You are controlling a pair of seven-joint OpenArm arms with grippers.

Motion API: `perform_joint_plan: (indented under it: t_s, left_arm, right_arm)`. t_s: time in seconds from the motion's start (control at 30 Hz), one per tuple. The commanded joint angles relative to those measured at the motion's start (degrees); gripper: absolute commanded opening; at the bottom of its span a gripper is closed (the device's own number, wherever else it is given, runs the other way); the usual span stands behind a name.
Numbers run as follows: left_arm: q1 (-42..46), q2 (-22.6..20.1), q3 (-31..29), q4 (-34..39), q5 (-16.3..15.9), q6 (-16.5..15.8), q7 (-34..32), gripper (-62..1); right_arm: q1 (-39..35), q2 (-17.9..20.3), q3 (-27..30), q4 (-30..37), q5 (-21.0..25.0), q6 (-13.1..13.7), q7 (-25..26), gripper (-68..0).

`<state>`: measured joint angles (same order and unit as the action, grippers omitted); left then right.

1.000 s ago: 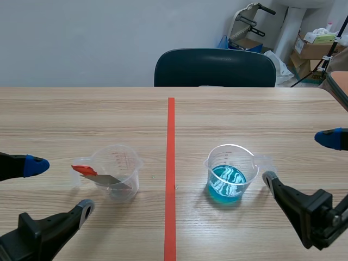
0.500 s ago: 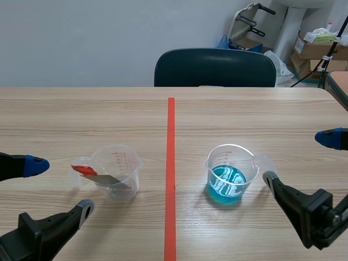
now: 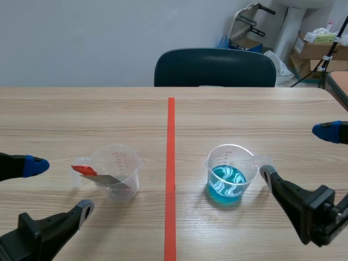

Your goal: Do the redox reaction experiment

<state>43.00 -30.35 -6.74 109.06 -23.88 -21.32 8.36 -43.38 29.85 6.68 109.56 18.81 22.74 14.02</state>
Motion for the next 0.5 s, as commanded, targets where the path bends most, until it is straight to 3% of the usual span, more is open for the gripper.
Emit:
perform_joint_plan:
  t_s: [0.0, 0.17, 0.47]
  left_arm:
    - [-0.02, 0.02, -0.31, 0.37, -0.37, -0.28, -0.81, 1.4]
    - [-0.02, 0.00, -0.31, 0.37, -0.37, -0.28, -0.81, 1.4]
    - [-0.02, 0.00, -0.31, 0.37, -0.37, -0.28, -0.81, 1.4]
  right_arm:
    - [1.29, 0.33, 0.31, 0.85, 0.44, 1.16, 1.53, 0.4]
    - [4.96, 0.48, -2.29, 0.85, -0.66, 3.56, 0.68, 0.4]
    - [14.10, 0.48, -12.76, 0.85, -8.20, 5.95, -0.94, 0.4]
